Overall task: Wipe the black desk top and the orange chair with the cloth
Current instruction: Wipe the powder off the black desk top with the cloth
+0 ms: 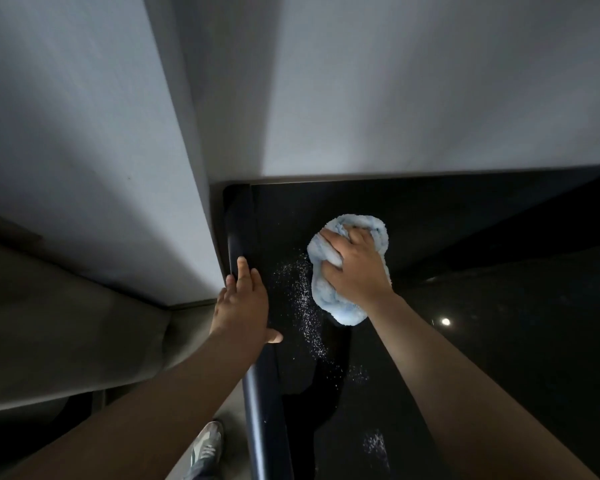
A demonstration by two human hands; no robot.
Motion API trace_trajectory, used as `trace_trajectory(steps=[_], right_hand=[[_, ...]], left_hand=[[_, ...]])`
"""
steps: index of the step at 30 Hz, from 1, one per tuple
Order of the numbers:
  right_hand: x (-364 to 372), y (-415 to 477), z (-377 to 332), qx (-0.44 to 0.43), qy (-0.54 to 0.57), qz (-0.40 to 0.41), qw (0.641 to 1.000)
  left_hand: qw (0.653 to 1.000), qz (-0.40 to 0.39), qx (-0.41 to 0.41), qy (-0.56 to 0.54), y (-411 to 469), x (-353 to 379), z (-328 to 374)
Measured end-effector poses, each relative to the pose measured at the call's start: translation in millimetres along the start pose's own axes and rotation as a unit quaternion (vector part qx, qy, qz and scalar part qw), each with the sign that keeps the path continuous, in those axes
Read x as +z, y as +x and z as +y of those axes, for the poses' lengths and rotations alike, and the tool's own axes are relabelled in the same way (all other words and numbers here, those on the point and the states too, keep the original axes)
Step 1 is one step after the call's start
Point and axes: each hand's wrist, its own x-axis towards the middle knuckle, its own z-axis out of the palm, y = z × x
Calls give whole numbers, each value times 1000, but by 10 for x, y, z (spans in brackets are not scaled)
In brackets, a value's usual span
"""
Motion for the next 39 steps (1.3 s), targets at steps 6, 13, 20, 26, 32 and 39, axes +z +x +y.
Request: trace_trajectory(steps=[6, 13, 20, 26, 32, 39], right_hand=[[8, -162, 42, 58, -24, -81, 995], [27, -364, 89, 64, -44, -92, 993], [-5, -577, 92, 77, -14, -87, 993], [-21, -867, 111, 88, -7, -95, 992], [-44, -1134, 63, 114, 19, -87, 990], [-82, -1403, 16, 132, 21, -87, 987]], left_hand=[[1000, -2, -3, -5, 13, -5, 2], [1000, -5, 4, -14, 8, 11, -12], [998, 11, 19, -61, -40, 52, -70], [991, 59, 88, -80, -256, 190, -108], [987, 37, 154, -5, -739, 535, 52], [991, -3, 118, 59, -969, 735, 99]])
